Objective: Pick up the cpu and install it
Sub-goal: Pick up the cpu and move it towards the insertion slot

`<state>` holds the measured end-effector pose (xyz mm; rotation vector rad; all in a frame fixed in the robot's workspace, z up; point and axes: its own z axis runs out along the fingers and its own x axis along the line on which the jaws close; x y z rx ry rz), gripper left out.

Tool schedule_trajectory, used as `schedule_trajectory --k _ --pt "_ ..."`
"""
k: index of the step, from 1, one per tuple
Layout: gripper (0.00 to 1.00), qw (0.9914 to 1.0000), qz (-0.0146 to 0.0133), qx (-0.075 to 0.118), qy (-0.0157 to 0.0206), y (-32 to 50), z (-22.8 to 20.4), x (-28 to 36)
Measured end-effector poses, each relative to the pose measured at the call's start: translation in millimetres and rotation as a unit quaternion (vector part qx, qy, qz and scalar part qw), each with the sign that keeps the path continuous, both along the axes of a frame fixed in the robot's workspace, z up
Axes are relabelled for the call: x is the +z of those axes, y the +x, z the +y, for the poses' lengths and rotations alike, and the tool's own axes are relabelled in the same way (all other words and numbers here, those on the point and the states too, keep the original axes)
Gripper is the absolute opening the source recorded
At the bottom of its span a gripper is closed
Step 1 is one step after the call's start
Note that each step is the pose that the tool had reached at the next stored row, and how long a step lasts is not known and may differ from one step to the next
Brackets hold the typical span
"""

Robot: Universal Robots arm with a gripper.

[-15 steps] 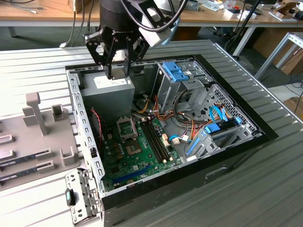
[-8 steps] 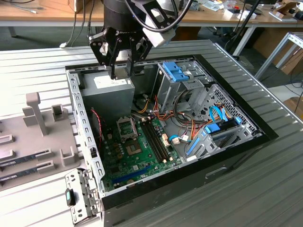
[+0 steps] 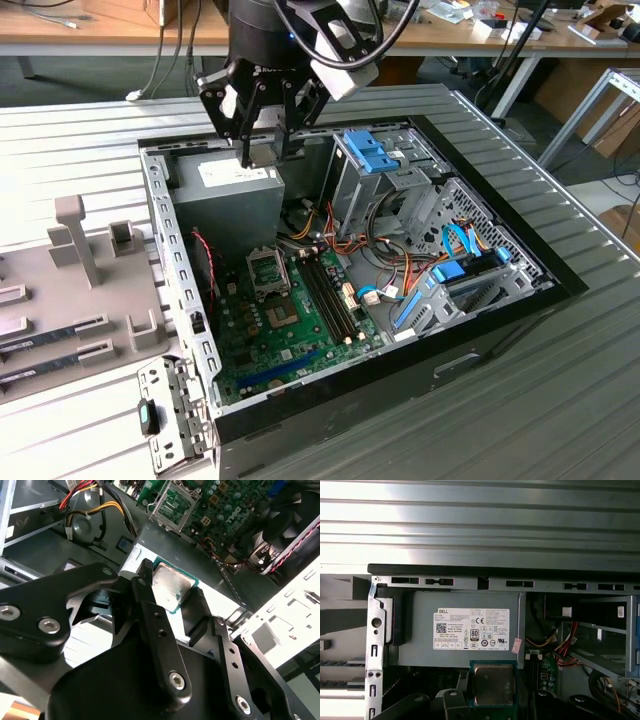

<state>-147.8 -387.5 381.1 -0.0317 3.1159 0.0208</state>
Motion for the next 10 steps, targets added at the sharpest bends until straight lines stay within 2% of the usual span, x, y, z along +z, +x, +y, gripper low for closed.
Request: schedule_trajectory --k 10 --pt "0.47 1.0 0.0 0.0 -0.0002 12.0 0.0 -2.0"
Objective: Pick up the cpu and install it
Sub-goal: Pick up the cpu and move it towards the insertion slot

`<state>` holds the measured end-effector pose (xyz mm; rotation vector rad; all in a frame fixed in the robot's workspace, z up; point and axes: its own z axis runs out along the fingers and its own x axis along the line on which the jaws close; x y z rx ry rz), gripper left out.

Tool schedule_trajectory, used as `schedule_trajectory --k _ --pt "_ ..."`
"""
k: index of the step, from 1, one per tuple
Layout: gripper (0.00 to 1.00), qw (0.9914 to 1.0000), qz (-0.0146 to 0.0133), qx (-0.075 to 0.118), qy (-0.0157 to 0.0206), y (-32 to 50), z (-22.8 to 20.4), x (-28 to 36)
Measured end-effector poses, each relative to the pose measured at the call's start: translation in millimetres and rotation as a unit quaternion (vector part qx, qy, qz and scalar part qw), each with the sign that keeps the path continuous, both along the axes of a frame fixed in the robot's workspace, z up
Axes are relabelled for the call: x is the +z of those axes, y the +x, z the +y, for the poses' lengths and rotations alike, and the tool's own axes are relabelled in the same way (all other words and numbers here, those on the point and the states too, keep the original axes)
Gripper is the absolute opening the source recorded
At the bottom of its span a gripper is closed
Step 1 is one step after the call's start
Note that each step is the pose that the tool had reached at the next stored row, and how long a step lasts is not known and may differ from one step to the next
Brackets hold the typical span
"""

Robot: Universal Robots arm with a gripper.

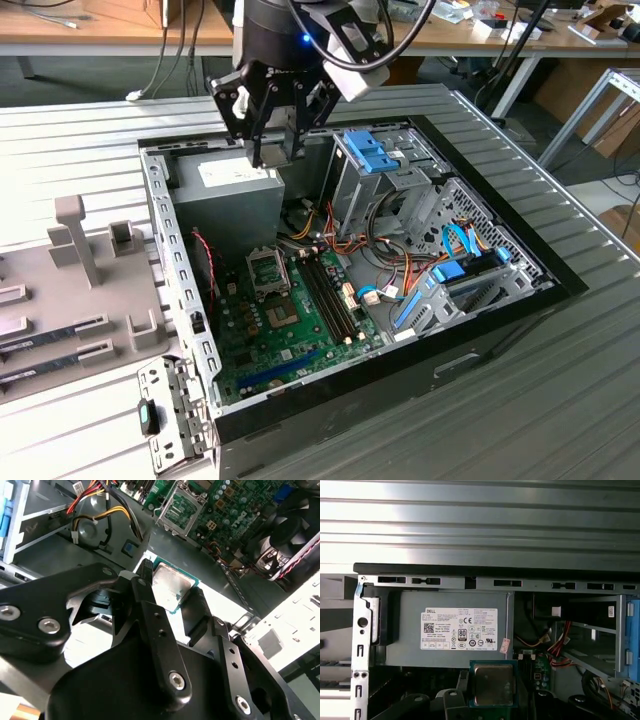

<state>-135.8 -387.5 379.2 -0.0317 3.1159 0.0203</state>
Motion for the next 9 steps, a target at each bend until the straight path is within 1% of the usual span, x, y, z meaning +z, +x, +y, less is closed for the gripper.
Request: schedule_trajectory --k 9 --pt "0.47 1.0 0.0 0.0 -0.0002 9.1 0.0 -1.5"
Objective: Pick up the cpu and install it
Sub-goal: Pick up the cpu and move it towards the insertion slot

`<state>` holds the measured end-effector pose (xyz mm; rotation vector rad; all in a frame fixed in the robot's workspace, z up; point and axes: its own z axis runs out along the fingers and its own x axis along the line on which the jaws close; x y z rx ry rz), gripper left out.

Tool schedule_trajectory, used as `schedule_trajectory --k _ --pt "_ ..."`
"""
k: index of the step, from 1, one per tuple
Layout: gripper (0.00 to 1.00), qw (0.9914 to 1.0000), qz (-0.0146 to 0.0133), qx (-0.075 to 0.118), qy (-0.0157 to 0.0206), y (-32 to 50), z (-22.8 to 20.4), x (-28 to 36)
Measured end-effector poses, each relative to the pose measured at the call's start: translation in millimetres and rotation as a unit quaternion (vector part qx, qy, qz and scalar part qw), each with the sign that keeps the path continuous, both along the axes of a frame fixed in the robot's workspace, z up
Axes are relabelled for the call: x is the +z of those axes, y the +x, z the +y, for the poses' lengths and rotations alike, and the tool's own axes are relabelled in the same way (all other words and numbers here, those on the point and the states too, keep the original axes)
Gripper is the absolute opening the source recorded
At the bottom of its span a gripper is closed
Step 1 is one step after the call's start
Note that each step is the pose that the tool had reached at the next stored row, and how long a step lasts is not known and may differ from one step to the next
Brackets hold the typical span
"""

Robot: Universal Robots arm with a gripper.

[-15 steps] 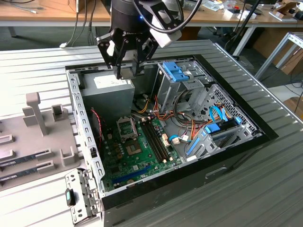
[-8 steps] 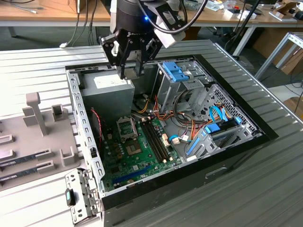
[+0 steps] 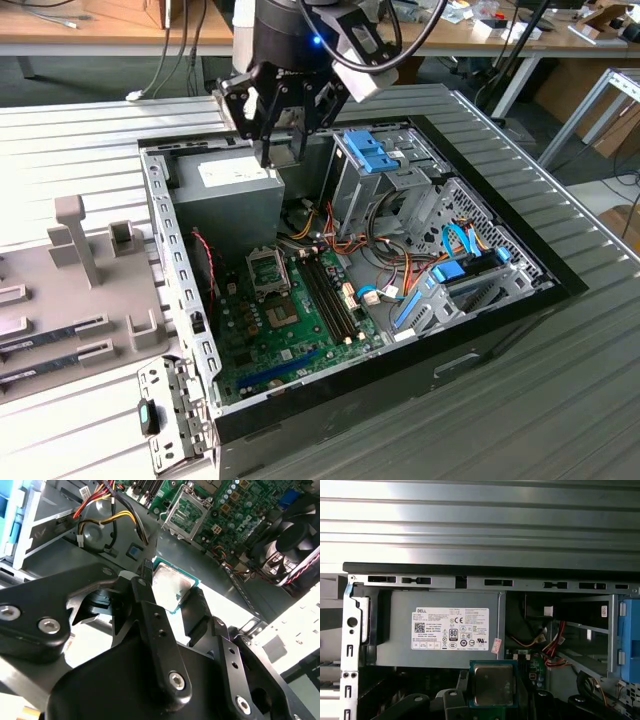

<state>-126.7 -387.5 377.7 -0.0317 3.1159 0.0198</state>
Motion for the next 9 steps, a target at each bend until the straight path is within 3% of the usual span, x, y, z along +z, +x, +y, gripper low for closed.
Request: schedule_trajectory --k 9 --pt "0.47 1.0 0.0 0.0 -0.0001 7.7 0.0 -1.6"
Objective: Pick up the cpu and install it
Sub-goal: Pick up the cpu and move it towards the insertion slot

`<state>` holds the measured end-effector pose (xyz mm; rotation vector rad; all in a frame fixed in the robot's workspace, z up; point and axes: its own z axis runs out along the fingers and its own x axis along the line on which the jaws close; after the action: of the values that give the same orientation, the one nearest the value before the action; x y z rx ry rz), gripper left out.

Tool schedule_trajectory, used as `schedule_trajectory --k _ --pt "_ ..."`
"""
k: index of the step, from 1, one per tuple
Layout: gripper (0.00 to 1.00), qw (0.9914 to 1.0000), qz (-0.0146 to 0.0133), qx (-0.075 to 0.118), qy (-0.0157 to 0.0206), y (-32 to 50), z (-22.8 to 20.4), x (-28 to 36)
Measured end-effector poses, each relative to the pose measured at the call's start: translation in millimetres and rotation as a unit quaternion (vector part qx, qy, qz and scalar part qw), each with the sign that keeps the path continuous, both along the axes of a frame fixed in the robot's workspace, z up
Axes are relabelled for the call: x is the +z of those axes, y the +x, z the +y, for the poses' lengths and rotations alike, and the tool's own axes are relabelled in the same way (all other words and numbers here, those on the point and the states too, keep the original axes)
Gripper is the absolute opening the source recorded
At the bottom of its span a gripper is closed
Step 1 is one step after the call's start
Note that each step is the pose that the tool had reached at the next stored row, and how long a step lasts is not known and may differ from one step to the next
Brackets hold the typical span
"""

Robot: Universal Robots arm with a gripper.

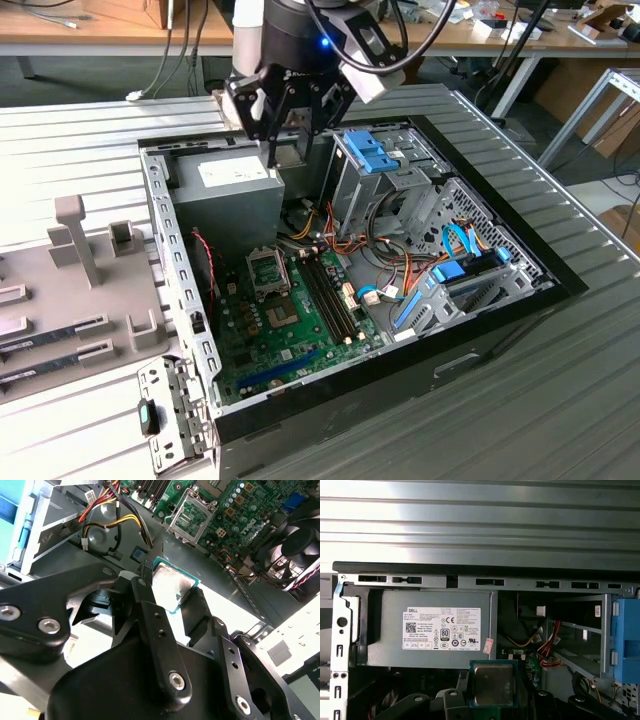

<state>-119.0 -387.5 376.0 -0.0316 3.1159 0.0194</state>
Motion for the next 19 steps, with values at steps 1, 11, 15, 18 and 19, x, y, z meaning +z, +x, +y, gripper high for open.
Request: schedule_trajectory --k 1,11,15,18,19 --pt "0.47 1.0 0.0 0.0 0.0 0.5 0.0 -0.1" --pt "0.47 1.0 0.0 0.0 -0.0001 5.9 0.0 -1.4" --pt "0.47 1.0 0.0 0.0 -0.0001 9.3 0.0 -2.0" --pt "0.47 1.0 0.0 0.0 -0.0002 11.3 0.0 -2.4" --pt "0.47 1.0 0.0 0.0 -0.0001 12.3 0.0 -2.6"
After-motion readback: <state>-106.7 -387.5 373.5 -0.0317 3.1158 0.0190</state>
